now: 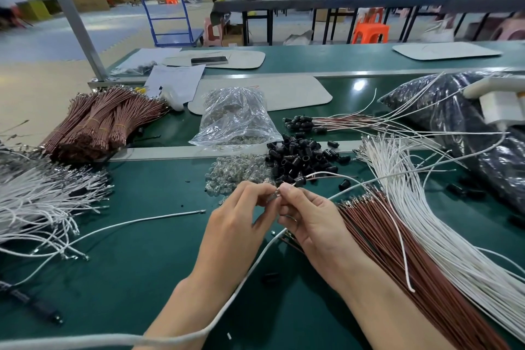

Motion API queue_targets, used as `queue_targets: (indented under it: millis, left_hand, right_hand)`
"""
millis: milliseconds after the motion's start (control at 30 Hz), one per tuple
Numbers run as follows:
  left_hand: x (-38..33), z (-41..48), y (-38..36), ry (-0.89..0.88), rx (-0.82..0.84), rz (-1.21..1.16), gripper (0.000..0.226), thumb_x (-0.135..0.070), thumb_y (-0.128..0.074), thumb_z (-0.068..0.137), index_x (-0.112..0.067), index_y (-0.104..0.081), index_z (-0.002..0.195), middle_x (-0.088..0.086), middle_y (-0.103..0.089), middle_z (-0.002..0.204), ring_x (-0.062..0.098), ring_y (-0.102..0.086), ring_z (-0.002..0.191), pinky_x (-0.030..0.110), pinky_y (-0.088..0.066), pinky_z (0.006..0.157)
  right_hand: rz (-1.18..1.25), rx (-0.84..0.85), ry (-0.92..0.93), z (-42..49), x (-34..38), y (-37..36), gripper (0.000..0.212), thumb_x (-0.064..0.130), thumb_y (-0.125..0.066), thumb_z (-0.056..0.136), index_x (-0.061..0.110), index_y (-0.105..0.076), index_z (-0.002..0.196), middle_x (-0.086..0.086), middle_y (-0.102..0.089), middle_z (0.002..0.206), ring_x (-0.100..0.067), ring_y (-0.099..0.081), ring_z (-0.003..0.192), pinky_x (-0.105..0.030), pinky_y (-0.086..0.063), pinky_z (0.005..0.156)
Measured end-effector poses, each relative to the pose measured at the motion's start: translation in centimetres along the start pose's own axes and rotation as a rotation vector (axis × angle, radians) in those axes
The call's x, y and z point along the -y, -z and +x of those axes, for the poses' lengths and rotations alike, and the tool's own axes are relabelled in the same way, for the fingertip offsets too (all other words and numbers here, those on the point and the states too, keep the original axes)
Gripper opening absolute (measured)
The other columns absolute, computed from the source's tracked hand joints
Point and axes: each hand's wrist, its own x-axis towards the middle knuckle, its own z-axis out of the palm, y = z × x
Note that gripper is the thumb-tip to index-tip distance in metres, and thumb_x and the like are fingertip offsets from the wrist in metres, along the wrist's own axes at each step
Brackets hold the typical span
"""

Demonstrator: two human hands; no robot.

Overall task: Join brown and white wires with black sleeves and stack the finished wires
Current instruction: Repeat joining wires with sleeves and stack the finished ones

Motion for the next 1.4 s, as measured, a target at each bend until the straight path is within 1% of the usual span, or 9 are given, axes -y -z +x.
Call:
queue_targets:
  millis: [200,267,367,500,633,800,967,1100,1400]
  left_hand:
    - [0.39,-0.19,-0.33,-0.008,-0.024,-0.029,0.012,-0.021,-0.066,0.096,-0.015,-0.065,0.106,-0.013,-0.061,0.096,-0.013,-0.056,0.09,0.007,-0.044,0.078]
    - [0.52,-0.23,-0.41,-0.008,-0.037,-0.041,0.013,-0.023,-0.066,0.095,-0.018,-0.063,0.107,-0.014,-0.061,0.097,-0.012,-0.056,0.09,0.007,-0.044,0.079]
    - [0.69,-0.15,-0.33,0.0,-0.064,-0.057,0.013,-0.03,-0.061,0.096,-0.024,-0.06,0.108,-0.014,-0.062,0.097,-0.007,-0.059,0.09,0.009,-0.046,0.079]
    - [0.9,-0.06,-0.3,0.009,-0.09,-0.063,0.012,-0.032,-0.06,0.097,-0.024,-0.06,0.105,-0.01,-0.063,0.094,-0.002,-0.061,0.088,0.009,-0.046,0.08]
    - [0.94,-0.08,-0.41,0.027,-0.077,-0.079,0.011,-0.033,-0.059,0.098,-0.025,-0.06,0.105,-0.013,-0.062,0.094,-0.001,-0.061,0.088,0.012,-0.048,0.08]
    - [0.95,-0.12,-0.33,0.029,-0.059,-0.078,0.011,-0.035,-0.059,0.097,-0.027,-0.059,0.105,-0.016,-0.061,0.094,0.0,-0.062,0.088,0.016,-0.049,0.079]
    - [0.83,-0.21,-0.5,0.036,-0.058,-0.084,0.012,-0.034,-0.06,0.096,-0.026,-0.06,0.105,-0.015,-0.061,0.093,0.001,-0.062,0.087,0.018,-0.05,0.078]
    - [0.84,-0.37,-0.54,0.057,-0.048,-0.1,0.011,-0.027,-0.067,0.096,-0.026,-0.061,0.105,-0.013,-0.064,0.094,0.003,-0.064,0.088,0.022,-0.051,0.078]
    - [0.88,-0.41,-0.24,0.1,-0.009,-0.128,0.014,-0.028,-0.067,0.094,-0.035,-0.061,0.105,-0.018,-0.065,0.097,-0.001,-0.065,0.09,0.013,-0.049,0.079]
  right_hand:
    - [0.0,0.031,-0.029,0.09,0.16,-0.07,0.037,0.031,-0.079,0.068,0.004,-0.071,0.092,-0.007,-0.071,0.078,-0.01,-0.065,0.063,-0.02,-0.056,0.06]
    - [-0.016,0.05,-0.044,0.13,0.23,-0.01,0.042,0.033,-0.079,0.07,0.003,-0.07,0.099,-0.007,-0.071,0.081,-0.011,-0.065,0.065,-0.021,-0.056,0.062]
    - [-0.018,0.053,-0.043,0.22,0.33,-0.04,0.041,0.042,-0.078,0.072,0.01,-0.074,0.096,-0.006,-0.072,0.085,-0.013,-0.065,0.067,-0.023,-0.056,0.061]
    - [0.112,-0.006,0.012,0.37,0.65,0.32,0.044,0.048,-0.071,0.078,0.014,-0.074,0.107,-0.006,-0.073,0.088,-0.014,-0.068,0.067,-0.025,-0.057,0.059]
    - [0.124,-0.037,0.027,0.39,0.82,0.54,0.028,0.037,-0.068,0.083,0.018,-0.08,0.099,-0.004,-0.073,0.087,-0.011,-0.069,0.067,-0.023,-0.056,0.056]
    - [0.038,0.01,0.032,0.35,0.65,0.43,0.029,0.035,-0.066,0.086,0.018,-0.079,0.106,-0.002,-0.072,0.09,-0.012,-0.068,0.07,-0.025,-0.056,0.057]
    - [0.022,0.034,0.03,0.41,0.69,0.76,0.028,0.022,-0.052,0.101,0.02,-0.078,0.112,0.001,-0.073,0.09,-0.012,-0.07,0.077,-0.024,-0.055,0.06]
    - [0.003,0.082,0.008,0.4,0.5,0.64,0.031,0.024,-0.048,0.103,0.021,-0.077,0.112,-0.002,-0.072,0.094,-0.012,-0.069,0.081,-0.023,-0.055,0.063]
    - [-0.064,0.117,0.005,0.18,0.44,0.47,0.03,0.021,-0.048,0.104,0.016,-0.076,0.113,-0.009,-0.072,0.1,-0.015,-0.067,0.083,-0.026,-0.055,0.063]
